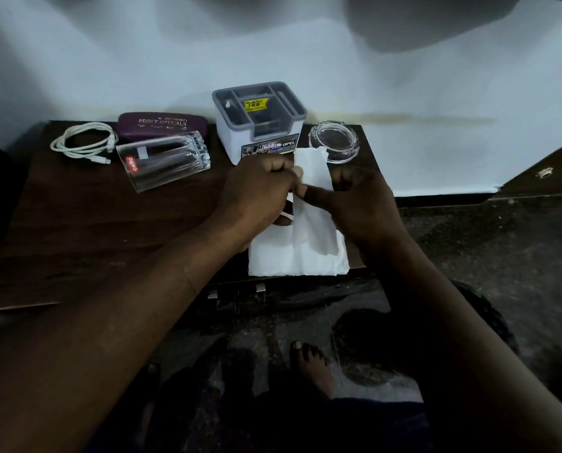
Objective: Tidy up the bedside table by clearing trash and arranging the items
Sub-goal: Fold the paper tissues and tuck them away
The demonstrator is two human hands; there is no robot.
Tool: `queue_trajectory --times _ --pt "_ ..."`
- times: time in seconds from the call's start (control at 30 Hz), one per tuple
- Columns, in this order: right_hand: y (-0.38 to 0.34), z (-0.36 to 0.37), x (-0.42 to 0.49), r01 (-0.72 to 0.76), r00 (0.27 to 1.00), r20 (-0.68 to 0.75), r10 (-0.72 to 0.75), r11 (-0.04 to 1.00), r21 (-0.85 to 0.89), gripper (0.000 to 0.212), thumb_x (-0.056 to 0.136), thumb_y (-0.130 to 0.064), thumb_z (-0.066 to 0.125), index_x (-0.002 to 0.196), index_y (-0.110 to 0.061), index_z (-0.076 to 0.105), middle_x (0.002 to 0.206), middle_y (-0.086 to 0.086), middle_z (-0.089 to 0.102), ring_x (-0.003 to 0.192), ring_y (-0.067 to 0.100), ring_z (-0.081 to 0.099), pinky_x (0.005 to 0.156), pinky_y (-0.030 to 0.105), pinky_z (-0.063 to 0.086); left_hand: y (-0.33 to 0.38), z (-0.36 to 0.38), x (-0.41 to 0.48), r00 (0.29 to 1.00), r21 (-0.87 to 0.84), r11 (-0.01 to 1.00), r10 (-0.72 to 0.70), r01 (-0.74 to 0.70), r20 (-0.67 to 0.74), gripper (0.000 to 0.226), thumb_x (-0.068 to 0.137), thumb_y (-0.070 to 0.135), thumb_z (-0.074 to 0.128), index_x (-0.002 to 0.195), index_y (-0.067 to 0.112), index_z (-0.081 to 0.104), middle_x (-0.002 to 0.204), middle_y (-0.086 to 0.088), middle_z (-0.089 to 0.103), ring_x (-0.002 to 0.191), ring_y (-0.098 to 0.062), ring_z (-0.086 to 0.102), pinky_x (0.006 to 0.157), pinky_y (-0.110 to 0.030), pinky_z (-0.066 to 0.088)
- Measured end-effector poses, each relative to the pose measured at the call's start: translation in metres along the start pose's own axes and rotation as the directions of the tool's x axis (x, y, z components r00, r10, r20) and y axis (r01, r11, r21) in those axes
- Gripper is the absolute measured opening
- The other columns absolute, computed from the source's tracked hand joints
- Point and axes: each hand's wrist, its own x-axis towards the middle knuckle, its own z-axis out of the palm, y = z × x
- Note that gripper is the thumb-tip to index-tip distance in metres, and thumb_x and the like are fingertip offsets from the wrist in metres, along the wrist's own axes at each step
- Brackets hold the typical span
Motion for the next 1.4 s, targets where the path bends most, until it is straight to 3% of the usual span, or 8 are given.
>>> queue_trajectory --times 0.1,0.33,0.43,0.6,0.83,1.07,1.2,1.4 --pt "0.001 0.000 0.001 -0.021 0.999 0.036 0.018 0.995 0.102 0.071 0.060 -0.064 0.086 0.094 -0.004 0.076 0.093 0.021 0.078 0.094 0.045 0.074 0.078 0.062 0.062 -0.001 -0.002 0.002 1.000 -0.020 1.000 -0.019 0.019 0.001 0.016 0.098 0.015 0.064 0.085 0.017 0.073 0.090 -0.011 0.075 0.060 -0.023 0.070 0.062 -0.042 0.064" --pt "0.002 -0.001 0.005 -0.085 0.996 0.008 0.086 0.963 0.254 0.033 0.071 -0.041 0.081 0.096 -0.019 0.084 0.094 0.001 0.082 0.095 0.027 0.079 0.092 0.055 0.061 -0.004 -0.003 0.004 1.000 0.038 0.999 -0.003 0.003 -0.019 0.023 0.102 0.019 0.061 0.082 0.021 0.071 0.099 -0.019 0.072 0.067 -0.028 0.071 0.054 -0.033 0.058" --pt "0.001 0.001 0.004 -0.095 0.995 0.010 0.096 0.960 0.264 0.038 0.070 -0.040 0.081 0.100 -0.017 0.083 0.095 0.002 0.082 0.093 0.026 0.079 0.091 0.053 0.062 -0.005 -0.002 0.004 1.000 0.032 0.999 0.006 -0.005 -0.016 0.025 0.102 0.019 0.059 0.081 0.023 0.071 0.096 -0.020 0.072 0.065 -0.025 0.070 0.054 -0.033 0.057" --pt "-0.002 -0.001 0.001 -0.122 0.993 0.033 0.117 0.936 0.330 0.012 0.089 -0.026 0.082 0.092 -0.014 0.082 0.092 0.010 0.082 0.093 0.036 0.079 0.085 0.058 0.064 -0.006 -0.001 0.004 0.999 -0.006 0.999 -0.032 0.032 -0.012 0.024 0.103 0.017 0.055 0.086 0.017 0.071 0.102 -0.019 0.073 0.068 -0.030 0.072 0.055 -0.035 0.058" --pt "0.001 0.003 0.003 -0.096 0.995 0.015 0.096 0.957 0.273 0.037 0.066 -0.046 0.081 0.094 -0.022 0.083 0.090 0.006 0.082 0.089 0.035 0.079 0.082 0.058 0.064 -0.008 0.001 0.005 1.000 0.025 1.000 0.011 -0.011 -0.012 0.013 0.100 0.018 0.062 0.098 0.007 0.069 0.100 -0.018 0.071 0.075 -0.034 0.075 0.059 -0.044 0.064" --pt "-0.001 0.002 0.002 -0.063 0.994 -0.073 0.077 0.983 0.172 0.017 0.081 -0.030 0.086 0.096 -0.024 0.082 0.090 -0.004 0.081 0.083 0.015 0.078 0.081 0.044 0.065 -0.015 0.000 0.006 0.974 0.177 0.962 0.220 -0.208 -0.052 0.018 0.090 0.008 0.059 0.083 0.025 0.056 0.081 -0.003 0.068 0.067 -0.032 0.072 0.058 -0.053 0.062" --pt "-0.003 0.000 0.001 -0.073 0.990 -0.110 0.086 0.991 0.114 0.023 0.084 -0.030 0.085 0.105 -0.018 0.082 0.093 -0.002 0.081 0.073 0.007 0.071 0.067 0.027 0.055 -0.011 0.002 0.003 0.997 0.046 0.996 0.079 -0.079 0.002 0.012 0.092 -0.001 0.057 0.089 0.007 0.065 0.085 -0.013 0.069 0.063 -0.030 0.073 0.063 -0.051 0.064" --pt "-0.005 -0.002 0.000 -0.080 0.989 -0.117 0.093 0.990 0.116 0.022 0.085 -0.031 0.085 0.104 -0.019 0.082 0.094 -0.004 0.081 0.082 0.010 0.075 0.072 0.030 0.059 -0.008 0.000 0.001 0.997 -0.083 0.995 0.064 -0.060 0.046 0.025 0.094 0.023 0.071 0.093 -0.002 0.071 0.088 -0.018 0.072 0.069 -0.027 0.072 0.065 -0.042 0.063"
